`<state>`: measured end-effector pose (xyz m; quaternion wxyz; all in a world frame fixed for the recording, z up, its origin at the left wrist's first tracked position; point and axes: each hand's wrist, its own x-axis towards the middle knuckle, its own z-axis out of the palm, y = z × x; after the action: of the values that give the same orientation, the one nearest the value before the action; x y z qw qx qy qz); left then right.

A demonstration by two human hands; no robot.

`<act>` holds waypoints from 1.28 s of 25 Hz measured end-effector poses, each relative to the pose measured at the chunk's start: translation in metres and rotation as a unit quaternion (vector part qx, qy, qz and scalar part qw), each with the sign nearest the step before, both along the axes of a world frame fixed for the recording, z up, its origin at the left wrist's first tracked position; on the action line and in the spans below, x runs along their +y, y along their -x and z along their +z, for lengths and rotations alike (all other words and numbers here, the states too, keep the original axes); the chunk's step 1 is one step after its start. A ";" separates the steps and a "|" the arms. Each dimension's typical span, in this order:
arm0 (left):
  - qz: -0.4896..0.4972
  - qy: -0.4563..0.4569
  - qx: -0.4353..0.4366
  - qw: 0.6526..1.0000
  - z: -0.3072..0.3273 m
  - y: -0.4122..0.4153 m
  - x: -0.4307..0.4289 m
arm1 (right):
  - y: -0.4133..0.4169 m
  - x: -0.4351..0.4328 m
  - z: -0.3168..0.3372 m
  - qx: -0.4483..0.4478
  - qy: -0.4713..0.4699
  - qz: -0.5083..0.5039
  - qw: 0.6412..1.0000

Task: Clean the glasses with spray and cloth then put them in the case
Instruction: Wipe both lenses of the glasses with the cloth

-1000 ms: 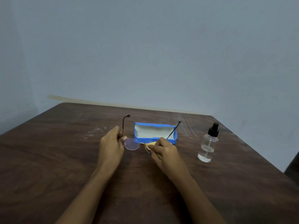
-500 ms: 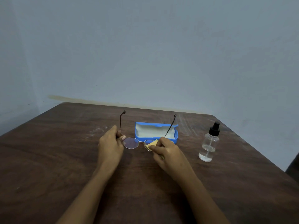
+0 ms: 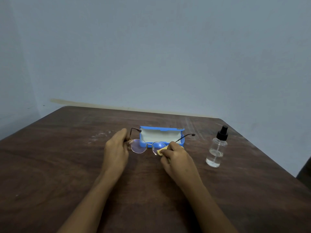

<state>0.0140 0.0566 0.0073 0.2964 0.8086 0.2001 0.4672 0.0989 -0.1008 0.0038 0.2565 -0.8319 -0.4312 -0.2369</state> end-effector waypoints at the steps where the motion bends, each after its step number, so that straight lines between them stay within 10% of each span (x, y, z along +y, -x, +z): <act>1: -0.009 -0.014 0.002 1.000 0.000 -0.001 -0.001 | 0.000 0.002 -0.001 -0.001 -0.015 -0.017 1.000; 32: -0.001 -0.073 -0.029 0.997 -0.004 -0.006 -0.004 | 0.010 0.004 0.004 0.021 -0.026 -0.057 0.998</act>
<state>0.0201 0.0525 0.0033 0.2423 0.8146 0.1562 0.5032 0.0890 -0.0969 0.0082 0.2735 -0.8530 -0.3715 -0.2443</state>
